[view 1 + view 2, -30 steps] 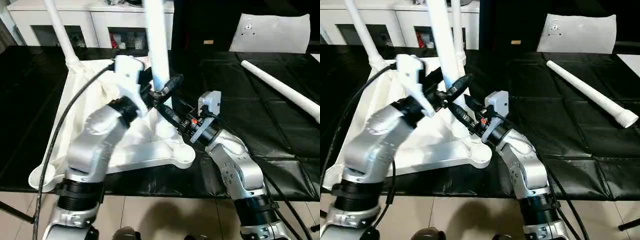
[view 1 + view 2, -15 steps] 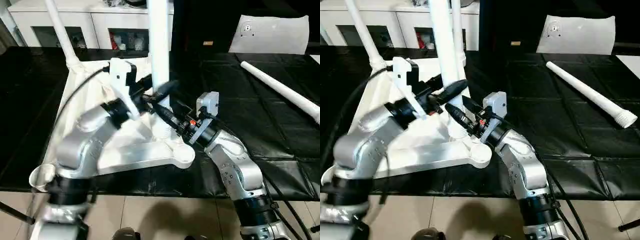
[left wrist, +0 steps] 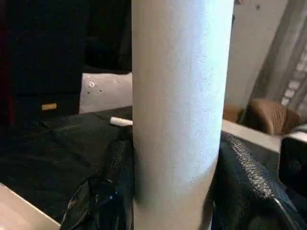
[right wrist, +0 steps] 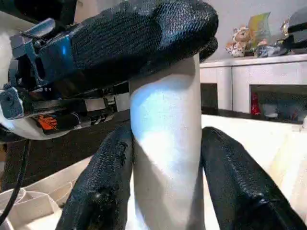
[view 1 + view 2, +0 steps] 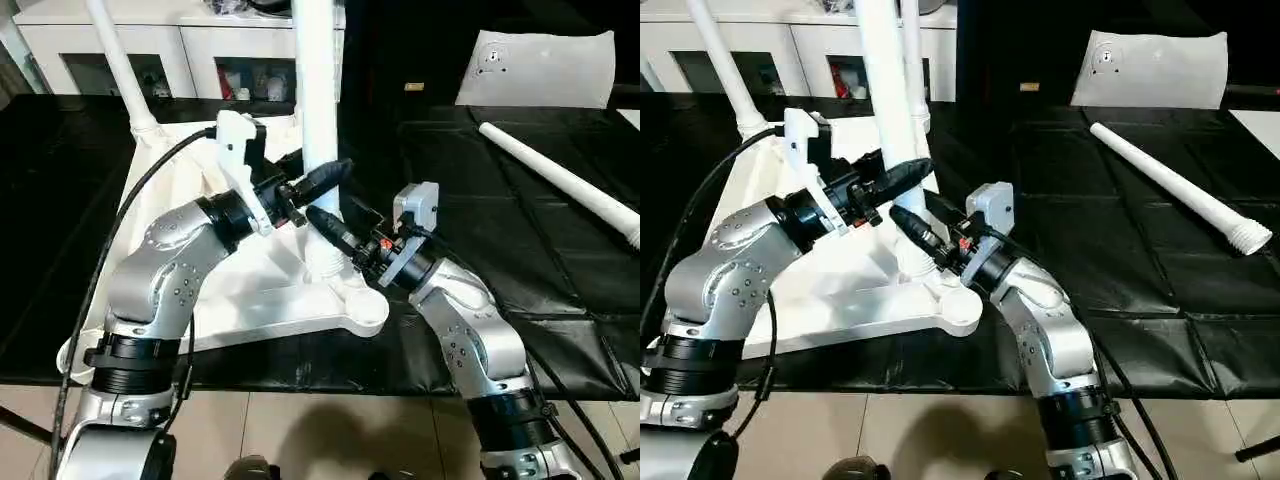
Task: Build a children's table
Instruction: Pick table leg
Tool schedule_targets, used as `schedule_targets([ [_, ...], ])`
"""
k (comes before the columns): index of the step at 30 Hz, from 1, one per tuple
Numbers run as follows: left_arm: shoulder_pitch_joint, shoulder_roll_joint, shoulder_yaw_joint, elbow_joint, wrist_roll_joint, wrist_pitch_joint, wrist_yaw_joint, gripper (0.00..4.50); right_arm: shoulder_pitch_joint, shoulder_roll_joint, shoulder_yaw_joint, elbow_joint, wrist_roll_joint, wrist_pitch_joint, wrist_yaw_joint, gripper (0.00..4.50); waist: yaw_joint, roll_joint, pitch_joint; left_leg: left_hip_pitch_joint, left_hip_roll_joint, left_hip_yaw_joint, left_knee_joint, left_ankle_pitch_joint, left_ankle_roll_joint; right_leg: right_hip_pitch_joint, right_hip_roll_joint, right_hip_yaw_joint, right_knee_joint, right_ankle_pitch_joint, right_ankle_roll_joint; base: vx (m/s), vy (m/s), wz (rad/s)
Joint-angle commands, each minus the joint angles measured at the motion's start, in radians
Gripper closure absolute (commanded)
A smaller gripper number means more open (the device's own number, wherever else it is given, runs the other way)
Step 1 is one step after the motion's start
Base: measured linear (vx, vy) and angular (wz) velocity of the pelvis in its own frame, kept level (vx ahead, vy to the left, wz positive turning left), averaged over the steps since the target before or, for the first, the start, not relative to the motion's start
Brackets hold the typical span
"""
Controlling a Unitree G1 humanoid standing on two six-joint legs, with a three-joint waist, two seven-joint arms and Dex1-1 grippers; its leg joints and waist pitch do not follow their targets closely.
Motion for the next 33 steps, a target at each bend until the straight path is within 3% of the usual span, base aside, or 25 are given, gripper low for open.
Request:
schedule_targets([
  [1, -0.034, -0.015, 0.029, -0.001, -0.01, 0.017, 0.06, 2.62, -0.016, 0.003, 0.002, 0.019, -0.012, -0.013, -0.01, 2.68, -0.006, 0.011, -0.082, 0.008, 0.057, -0.024, -0.073, -0.18, 0.008, 0.063, -0.076, 0.067, -0.065, -0.224, -0.136, 0.0, 0.0, 0.0],
  [2, -0.036, -0.014, 0.028, 0.0, -0.005, 0.017, 0.068, 2.62, -0.018, 0.006, -0.002, 0.02, -0.01, -0.011, -0.016, 2.68, -0.006, 0.01, -0.082, 0.007, 0.057, -0.023, -0.073, -0.177, 0.009, 0.064, -0.075, 0.066, -0.064, -0.222, -0.138, 0.0, 0.0, 0.0],
  [5, -0.041, -0.007, 0.025, 0.002, 0.015, 0.023, 0.087, 2.62, -0.027, 0.009, -0.012, 0.025, -0.014, -0.012, -0.036, 1.98, -0.006, 0.006, -0.082, 0.006, 0.055, -0.023, -0.072, -0.171, 0.015, 0.065, -0.075, 0.066, -0.067, -0.236, -0.128, 0.0, 0.0, 0.0],
  [8, -0.068, 0.016, 0.04, 0.031, 0.044, 0.027, 0.112, 2.62, -0.034, 0.0, -0.032, -0.003, 0.029, 0.03, -0.02, 1.77, -0.006, 0.009, -0.082, 0.008, 0.053, -0.023, -0.071, -0.167, 0.02, 0.065, -0.071, 0.065, -0.066, -0.23, -0.119, 0.0, 0.0, 0.0],
  [10, -0.079, 0.029, 0.048, 0.044, 0.042, 0.032, 0.11, 2.63, -0.036, -0.005, -0.04, -0.012, 0.054, -0.006, 0.022, 1.58, -0.007, 0.008, -0.082, 0.005, 0.054, -0.025, -0.072, -0.167, 0.021, 0.066, -0.073, 0.064, -0.066, -0.24, -0.113, 0.0, 0.0, 0.0],
  [13, -0.089, 0.063, 0.043, 0.06, 0.036, 0.046, 0.071, 2.64, -0.045, -0.033, -0.071, -0.058, 0.13, 0.091, 0.037, 1.43, -0.004, 0.009, -0.083, 0.008, 0.056, -0.026, -0.072, -0.157, 0.024, 0.064, -0.072, 0.065, -0.064, -0.234, -0.113, 0.0, 0.0, 0.0],
  [15, -0.092, 0.1, 0.023, 0.065, 0.002, 0.081, -0.021, 2.64, -0.07, -0.088, -0.111, -0.076, 0.228, 0.216, 0.095, 1.14, -0.003, 0.006, -0.085, 0.011, 0.054, -0.025, -0.07, -0.138, 0.037, 0.067, -0.07, 0.065, -0.059, -0.207, -0.13, 0.0, 0.0, 0.0],
  [18, -0.095, 0.112, 0.014, 0.062, -0.021, 0.097, -0.065, 2.64, -0.087, -0.117, -0.123, -0.067, 0.252, 0.254, 0.12, 1.14, 0.003, 0.008, -0.083, 0.009, 0.054, -0.021, -0.068, -0.14, 0.033, 0.062, -0.076, 0.065, -0.062, -0.227, -0.139, 0.0, 0.0, 0.0],
  [20, -0.1, 0.116, 0.013, 0.062, -0.042, 0.111, -0.094, 2.64, -0.096, -0.141, -0.123, -0.061, 0.263, 0.275, 0.149, 1.11, 0.004, 0.003, -0.085, 0.007, 0.053, -0.021, -0.067, -0.131, 0.029, 0.066, -0.077, 0.064, -0.061, -0.234, -0.139, 0.0, 0.0, 0.0],
  [23, -0.117, 0.143, -0.008, 0.062, -0.097, 0.145, -0.219, 2.64, -0.117, -0.235, -0.093, -0.061, 0.295, 0.353, 0.277, 1.11, 0.006, 0.003, -0.085, 0.008, 0.052, -0.02, -0.065, -0.124, 0.037, 0.066, -0.074, 0.063, -0.061, -0.234, -0.141, 0.0, 0.0, 0.0],
  [24, -0.126, 0.15, -0.014, 0.064, -0.115, 0.15, -0.271, 2.64, -0.122, -0.266, -0.079, -0.068, 0.311, 0.389, 0.323, 1.11, 0.006, -0.002, -0.084, 0.007, 0.052, -0.019, -0.064, -0.119, 0.044, 0.067, -0.072, 0.065, -0.062, -0.231, -0.141, 0.0, 0.0, 0.0],
  [25, -0.126, 0.15, -0.014, 0.064, -0.115, 0.15, -0.271, 2.64, -0.122, -0.266, -0.079, -0.068, 0.311, 0.389, 0.323, 1.11, 0.008, 0.0, -0.084, 0.005, 0.052, -0.019, -0.063, -0.113, 0.048, 0.067, -0.075, 0.064, -0.061, -0.234, -0.142, 0.0, 0.0, 0.0],
  [26, -0.134, 0.154, -0.019, 0.06, -0.15, 0.164, -0.342, 2.64, -0.124, -0.3, -0.052, -0.073, 0.307, 0.409, 0.373, 1.11, 0.007, -0.007, -0.083, 0.004, 0.049, -0.016, -0.062, -0.118, 0.048, 0.068, -0.076, 0.063, -0.066, -0.257, -0.138, 0.0, 0.0, 0.0],
  [28, -0.136, 0.158, -0.024, 0.054, -0.168, 0.174, -0.376, 2.64, -0.122, -0.317, -0.036, -0.076, 0.306, 0.421, 0.404, 1.11, 0.01, -0.005, -0.083, 0.003, 0.05, -0.017, -0.062, -0.112, 0.048, 0.068, -0.078, 0.063, -0.066, -0.272, -0.139, 0.0, 0.0, 0.0],
  [31, -0.149, 0.163, -0.052, 0.032, -0.213, 0.204, -0.47, 2.64, -0.12, -0.352, 0.006, -0.077, 0.302, 0.444, 0.476, 1.47, 0.008, -0.009, -0.083, 0.003, 0.052, -0.017, -0.061, -0.107, 0.049, 0.067, -0.076, 0.062, -0.065, -0.285, -0.135, 0.0, 0.0, 0.0],
  [33, -0.154, 0.161, -0.066, 0.022, -0.226, 0.216, -0.494, 2.64, -0.124, -0.352, 0.013, -0.071, 0.303, 0.446, 0.489, 1.61, 0.009, -0.007, -0.083, 0.006, 0.054, -0.017, -0.061, -0.118, 0.046, 0.064, -0.076, 0.062, -0.066, -0.299, -0.139, 0.0, 0.0, 0.0],
])
